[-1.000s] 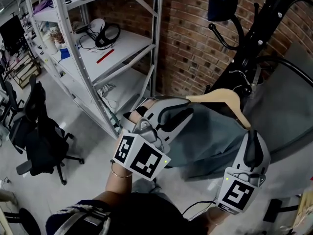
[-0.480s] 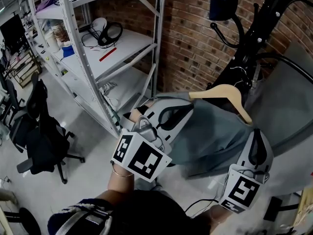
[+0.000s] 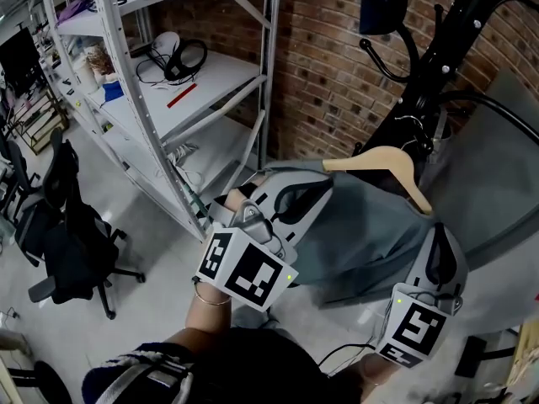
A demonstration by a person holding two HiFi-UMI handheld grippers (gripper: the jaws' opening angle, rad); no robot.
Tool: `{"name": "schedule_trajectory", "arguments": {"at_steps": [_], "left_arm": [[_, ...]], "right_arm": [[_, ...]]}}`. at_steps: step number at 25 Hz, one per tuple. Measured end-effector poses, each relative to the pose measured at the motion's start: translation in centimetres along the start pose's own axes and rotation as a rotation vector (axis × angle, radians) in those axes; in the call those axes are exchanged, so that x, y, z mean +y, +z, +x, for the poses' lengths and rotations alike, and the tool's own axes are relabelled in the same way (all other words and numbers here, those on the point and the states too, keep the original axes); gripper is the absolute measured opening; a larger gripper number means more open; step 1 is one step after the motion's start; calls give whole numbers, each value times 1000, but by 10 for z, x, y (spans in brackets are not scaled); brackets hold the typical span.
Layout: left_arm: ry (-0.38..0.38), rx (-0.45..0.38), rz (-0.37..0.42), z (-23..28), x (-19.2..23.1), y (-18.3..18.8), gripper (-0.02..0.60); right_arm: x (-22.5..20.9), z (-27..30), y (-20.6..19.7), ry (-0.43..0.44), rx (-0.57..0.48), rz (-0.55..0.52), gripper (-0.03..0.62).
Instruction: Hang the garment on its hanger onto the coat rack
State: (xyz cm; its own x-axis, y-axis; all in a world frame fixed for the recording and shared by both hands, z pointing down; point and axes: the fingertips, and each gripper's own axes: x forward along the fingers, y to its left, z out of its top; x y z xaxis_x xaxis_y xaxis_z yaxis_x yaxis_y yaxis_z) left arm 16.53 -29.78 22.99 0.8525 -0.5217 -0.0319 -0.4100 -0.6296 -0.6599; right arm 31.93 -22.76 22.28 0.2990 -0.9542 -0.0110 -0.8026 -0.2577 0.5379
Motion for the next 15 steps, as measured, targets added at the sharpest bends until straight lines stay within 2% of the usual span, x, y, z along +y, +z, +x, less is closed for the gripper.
{"name": "schedule_trajectory", "arguments": {"at_steps": [15], "left_arm": [[-22,29,24,17,4,-18,3]], "right_arm": [[11,17,0,25,14,0,25]]}}
